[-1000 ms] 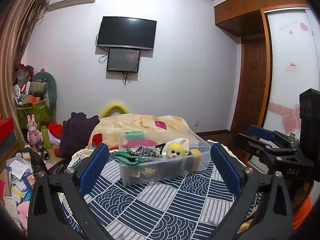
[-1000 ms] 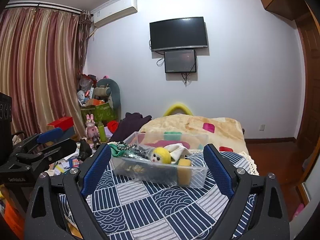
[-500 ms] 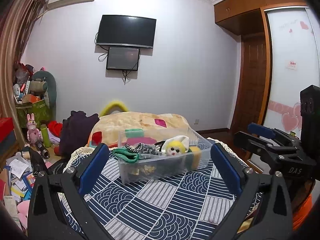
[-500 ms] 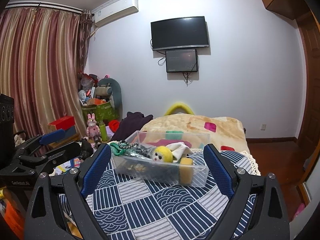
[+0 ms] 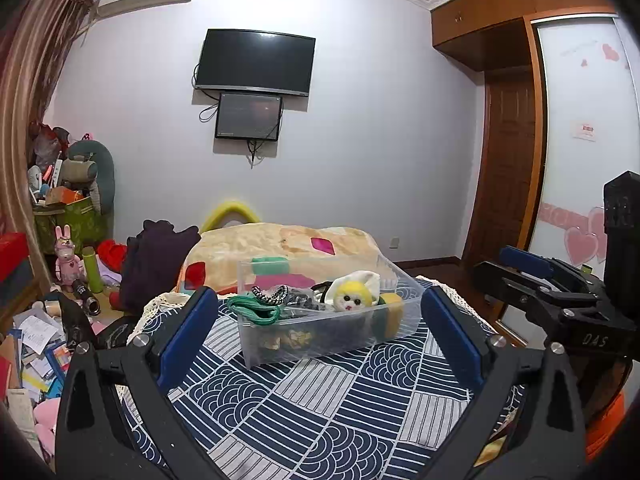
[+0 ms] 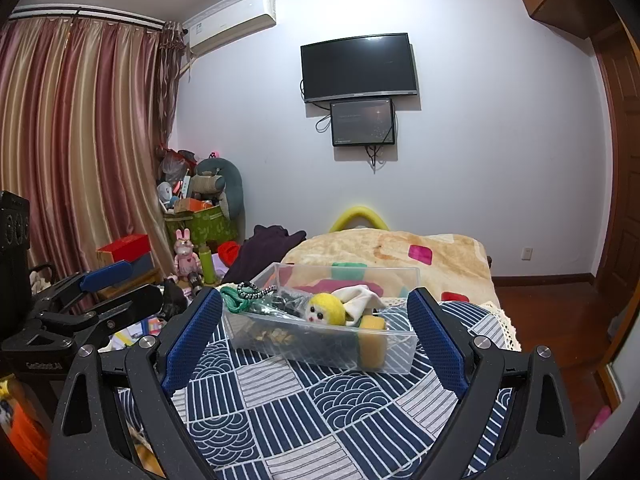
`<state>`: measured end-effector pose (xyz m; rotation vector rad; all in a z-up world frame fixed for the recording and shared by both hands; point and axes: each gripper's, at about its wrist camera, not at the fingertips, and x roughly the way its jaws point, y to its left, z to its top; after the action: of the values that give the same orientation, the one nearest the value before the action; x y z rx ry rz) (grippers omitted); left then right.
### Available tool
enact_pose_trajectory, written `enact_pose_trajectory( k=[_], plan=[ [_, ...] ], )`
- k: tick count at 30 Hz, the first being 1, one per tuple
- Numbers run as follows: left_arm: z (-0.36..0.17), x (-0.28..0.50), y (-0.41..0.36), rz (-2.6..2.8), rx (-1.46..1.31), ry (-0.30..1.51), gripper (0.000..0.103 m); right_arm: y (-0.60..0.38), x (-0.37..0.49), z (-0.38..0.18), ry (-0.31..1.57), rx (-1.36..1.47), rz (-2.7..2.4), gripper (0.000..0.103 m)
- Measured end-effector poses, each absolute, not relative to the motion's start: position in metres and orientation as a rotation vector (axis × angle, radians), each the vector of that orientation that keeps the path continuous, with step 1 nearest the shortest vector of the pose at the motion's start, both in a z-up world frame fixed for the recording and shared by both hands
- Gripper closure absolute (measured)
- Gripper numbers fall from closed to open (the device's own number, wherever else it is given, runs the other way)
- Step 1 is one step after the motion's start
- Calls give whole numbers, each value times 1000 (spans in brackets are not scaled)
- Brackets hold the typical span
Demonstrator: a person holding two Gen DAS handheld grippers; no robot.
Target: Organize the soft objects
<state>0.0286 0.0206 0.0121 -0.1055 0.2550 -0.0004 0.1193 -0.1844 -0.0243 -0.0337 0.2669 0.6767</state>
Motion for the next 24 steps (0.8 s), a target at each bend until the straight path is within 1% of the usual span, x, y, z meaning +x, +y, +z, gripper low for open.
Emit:
enact_pose_trajectory(
  k=[24],
  plan=[
    [11, 30, 19, -17, -127, 265, 0, -184, 119, -23, 264, -31, 678, 10]
  ],
)
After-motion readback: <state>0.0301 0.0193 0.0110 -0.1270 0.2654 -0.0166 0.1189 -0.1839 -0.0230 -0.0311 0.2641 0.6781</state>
